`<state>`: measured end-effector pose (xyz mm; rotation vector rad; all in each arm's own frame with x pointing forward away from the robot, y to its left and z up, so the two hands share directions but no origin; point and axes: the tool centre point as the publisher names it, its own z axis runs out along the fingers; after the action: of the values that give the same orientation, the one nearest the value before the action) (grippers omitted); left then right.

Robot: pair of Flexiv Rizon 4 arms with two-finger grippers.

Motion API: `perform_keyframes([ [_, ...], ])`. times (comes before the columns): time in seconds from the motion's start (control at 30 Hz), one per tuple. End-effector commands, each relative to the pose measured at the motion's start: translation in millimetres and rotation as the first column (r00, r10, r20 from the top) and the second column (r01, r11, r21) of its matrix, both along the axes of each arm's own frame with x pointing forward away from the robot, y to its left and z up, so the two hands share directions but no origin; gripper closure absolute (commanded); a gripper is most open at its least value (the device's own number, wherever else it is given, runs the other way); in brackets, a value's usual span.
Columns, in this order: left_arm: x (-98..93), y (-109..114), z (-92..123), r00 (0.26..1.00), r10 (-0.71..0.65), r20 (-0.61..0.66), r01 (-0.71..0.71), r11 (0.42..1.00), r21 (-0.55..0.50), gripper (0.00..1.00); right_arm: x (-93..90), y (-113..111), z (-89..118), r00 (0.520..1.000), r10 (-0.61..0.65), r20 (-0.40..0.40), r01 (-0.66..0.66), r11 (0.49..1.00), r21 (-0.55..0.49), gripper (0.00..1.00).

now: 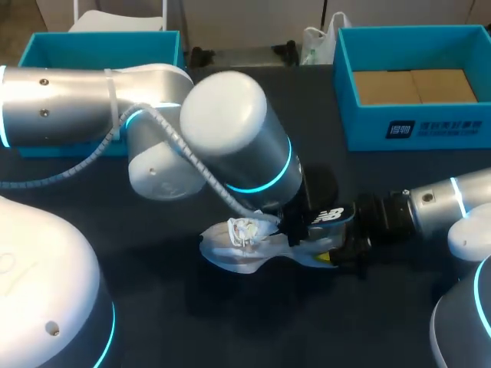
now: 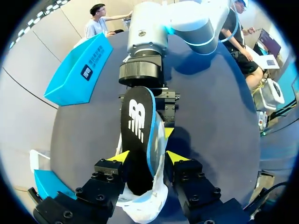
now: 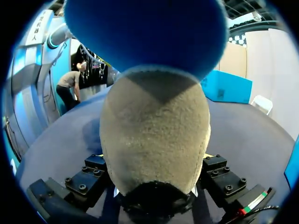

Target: Take the shoe out of the shoebox, open the shoe tongue, remove and reinsert the insole, then place the shoe into the shoebox

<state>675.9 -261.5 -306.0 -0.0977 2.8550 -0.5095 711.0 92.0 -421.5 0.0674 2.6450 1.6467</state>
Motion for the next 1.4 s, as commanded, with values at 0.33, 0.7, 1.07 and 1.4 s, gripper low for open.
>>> perform_keyframes([
  [0.33,-5.7,-14,-14,0.985,0.101,0.136,-0.103,0.995,0.002,0.54,-1.5,1,0,1.000,-0.002,0.000,0.002,1.000,-0.004,1.00],
  [0.7,-2.2,-16,-18,0.962,0.167,0.215,-0.167,0.986,-0.017,0.53,-1.5,1,0,1.000,-0.002,0.000,0.002,1.000,-0.004,1.00],
  [1.07,1.5,-22,-23,0.938,0.204,0.279,-0.203,0.979,-0.033,0.50,-1.5,1,0,1.000,-0.002,0.000,0.002,1.000,-0.004,1.00],
  [1.4,5.3,-24,-27,0.923,0.228,0.310,-0.228,0.973,-0.037,0.32,-1.5,1,0,1.000,-0.002,0.000,0.002,1.000,-0.004,1.00],
])
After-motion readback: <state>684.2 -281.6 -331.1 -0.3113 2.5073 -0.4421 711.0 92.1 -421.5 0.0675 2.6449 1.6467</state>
